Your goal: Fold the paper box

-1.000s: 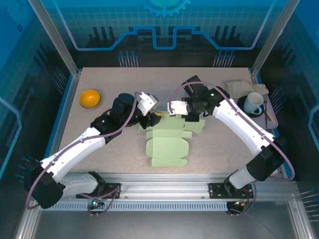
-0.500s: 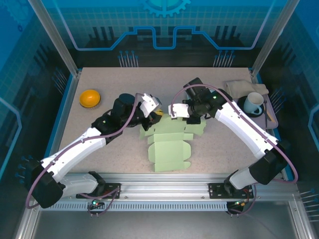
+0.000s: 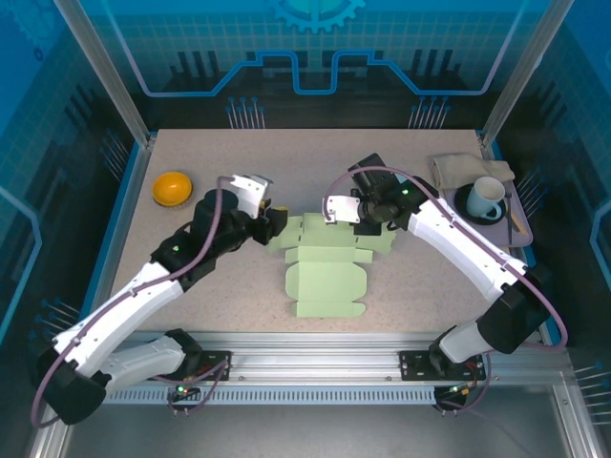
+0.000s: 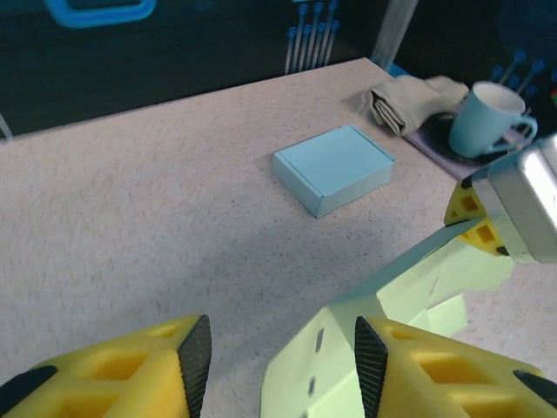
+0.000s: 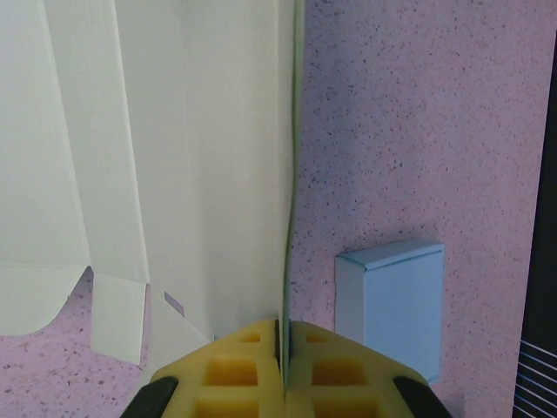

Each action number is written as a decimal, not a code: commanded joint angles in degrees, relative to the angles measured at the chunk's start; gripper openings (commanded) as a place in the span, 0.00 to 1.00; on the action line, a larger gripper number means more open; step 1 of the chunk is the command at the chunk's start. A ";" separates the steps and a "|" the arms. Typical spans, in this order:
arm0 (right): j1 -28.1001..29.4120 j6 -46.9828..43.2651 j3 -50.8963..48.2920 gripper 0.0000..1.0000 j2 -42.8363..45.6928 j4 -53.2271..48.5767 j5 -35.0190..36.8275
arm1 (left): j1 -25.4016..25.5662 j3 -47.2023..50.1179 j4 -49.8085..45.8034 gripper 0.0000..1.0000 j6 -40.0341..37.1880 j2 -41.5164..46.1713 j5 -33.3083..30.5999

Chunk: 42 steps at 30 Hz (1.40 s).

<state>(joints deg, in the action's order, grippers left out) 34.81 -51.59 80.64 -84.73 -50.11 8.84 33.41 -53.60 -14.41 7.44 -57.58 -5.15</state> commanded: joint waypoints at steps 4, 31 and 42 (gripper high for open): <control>-1.13 5.54 -1.38 0.00 -0.96 1.63 -2.05 | -7.52 3.11 -13.55 0.47 20.22 -2.40 9.51; -4.66 10.72 3.25 0.00 -12.29 -2.55 -9.27 | -2.34 11.66 7.22 0.54 12.56 -15.10 6.54; -5.46 11.23 2.32 0.00 -12.03 -1.05 -10.74 | 0.16 16.60 15.98 0.55 17.26 -20.48 8.58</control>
<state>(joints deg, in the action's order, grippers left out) 30.02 -41.52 82.30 -96.71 -51.46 0.56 32.03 -37.91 -3.29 23.07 -76.95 2.74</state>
